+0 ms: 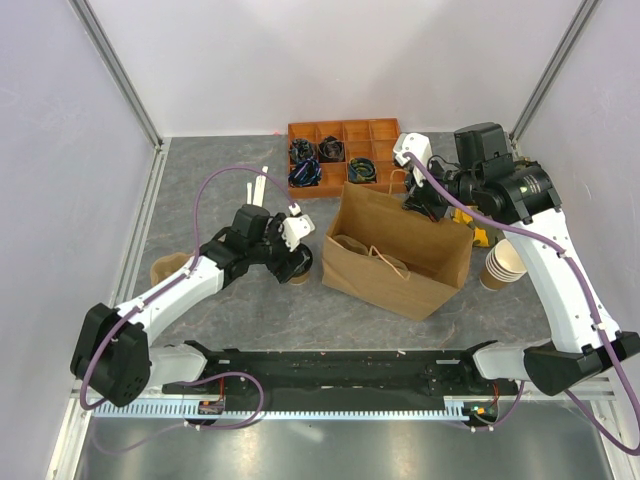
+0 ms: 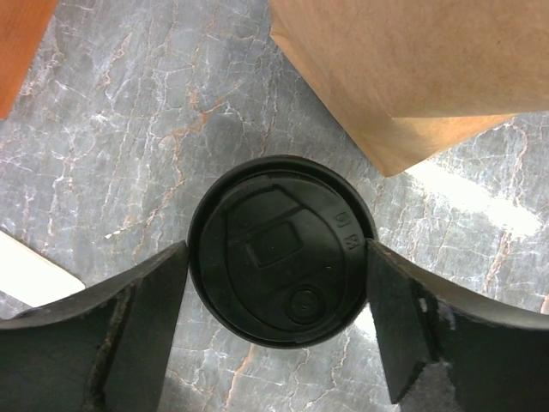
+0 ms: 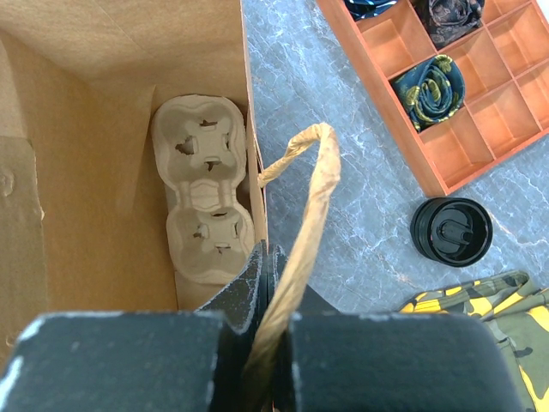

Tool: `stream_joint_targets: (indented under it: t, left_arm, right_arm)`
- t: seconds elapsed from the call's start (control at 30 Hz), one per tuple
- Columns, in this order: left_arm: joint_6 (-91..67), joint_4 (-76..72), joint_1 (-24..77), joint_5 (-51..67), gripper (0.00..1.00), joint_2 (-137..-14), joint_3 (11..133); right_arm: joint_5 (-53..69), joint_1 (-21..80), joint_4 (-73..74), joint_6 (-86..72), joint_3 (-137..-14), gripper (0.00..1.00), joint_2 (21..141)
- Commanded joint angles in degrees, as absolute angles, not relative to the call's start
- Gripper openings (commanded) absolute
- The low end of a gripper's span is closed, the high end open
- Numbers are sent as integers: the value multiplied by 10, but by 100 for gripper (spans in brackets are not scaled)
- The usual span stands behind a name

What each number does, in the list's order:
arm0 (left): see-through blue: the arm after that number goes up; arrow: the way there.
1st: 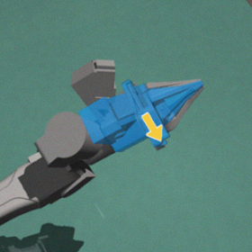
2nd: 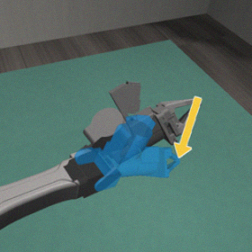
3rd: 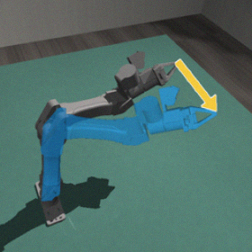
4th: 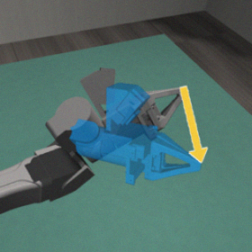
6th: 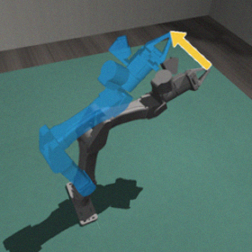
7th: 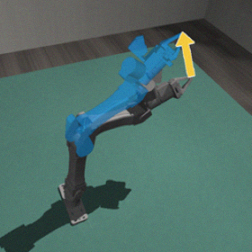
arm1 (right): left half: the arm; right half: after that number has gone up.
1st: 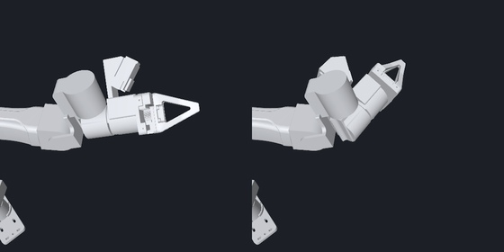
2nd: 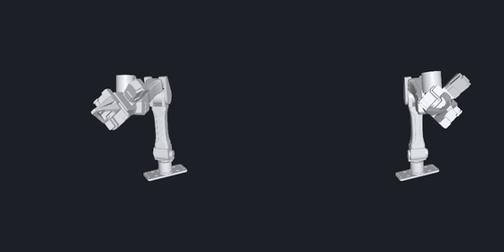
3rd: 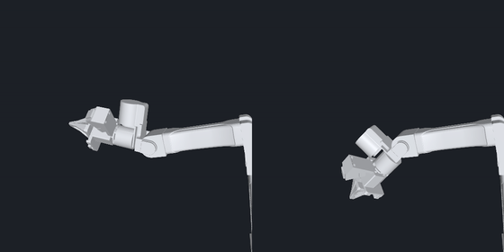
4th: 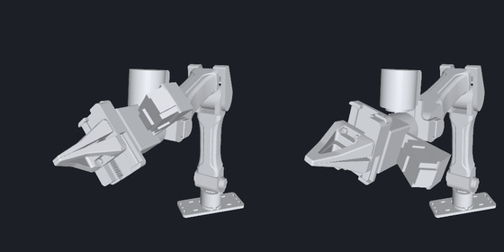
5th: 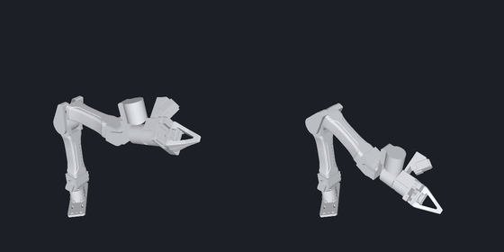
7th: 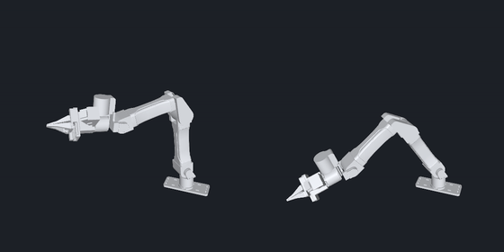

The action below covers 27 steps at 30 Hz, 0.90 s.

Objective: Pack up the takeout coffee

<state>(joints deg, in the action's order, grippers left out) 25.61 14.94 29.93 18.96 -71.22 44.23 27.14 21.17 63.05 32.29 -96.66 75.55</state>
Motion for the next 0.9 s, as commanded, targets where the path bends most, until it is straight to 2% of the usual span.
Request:
stream_joint_targets:
  t: [0.0,0.5,0.87]
  left_arm:
    - [286,152,301,183,81,-713,451]
    - [217,180,287,178,66,-653,456]
    - [210,143,287,151,71,-686,412]
  right_arm:
    - [279,213,623,341,-985,0,758]
    - [290,217,618,366,-998,0,774]
    - [288,220,619,369,-997,0,776]
